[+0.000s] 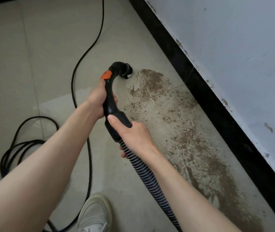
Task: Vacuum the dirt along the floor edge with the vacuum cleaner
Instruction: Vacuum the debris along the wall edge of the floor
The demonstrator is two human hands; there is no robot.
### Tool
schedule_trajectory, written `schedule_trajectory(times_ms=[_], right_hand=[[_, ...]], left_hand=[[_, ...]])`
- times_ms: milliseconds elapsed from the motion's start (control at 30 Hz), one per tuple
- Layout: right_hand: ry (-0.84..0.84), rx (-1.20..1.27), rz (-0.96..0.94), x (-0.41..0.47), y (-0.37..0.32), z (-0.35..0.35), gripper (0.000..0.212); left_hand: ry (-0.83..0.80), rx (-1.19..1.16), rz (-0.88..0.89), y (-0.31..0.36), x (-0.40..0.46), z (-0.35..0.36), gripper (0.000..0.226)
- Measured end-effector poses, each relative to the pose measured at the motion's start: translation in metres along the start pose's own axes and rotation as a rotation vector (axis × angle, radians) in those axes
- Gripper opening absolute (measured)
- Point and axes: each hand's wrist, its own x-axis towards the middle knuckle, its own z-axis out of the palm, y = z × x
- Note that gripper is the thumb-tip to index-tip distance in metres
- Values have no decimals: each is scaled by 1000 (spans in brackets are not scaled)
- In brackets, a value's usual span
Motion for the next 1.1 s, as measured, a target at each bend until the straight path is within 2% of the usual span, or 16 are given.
schedule_trajectory(times_ms=[433,633,1100], right_hand=[[89,94,55,-3,14,-47,61],[117,40,41,-1,18,-67,62],[111,181,64,22,-9,-93,63]], left_hand=[[-76,156,24,-12,9,65,42],[-105,107,-7,-18,9,84,47],[-141,174,-40,13,21,121,43]])
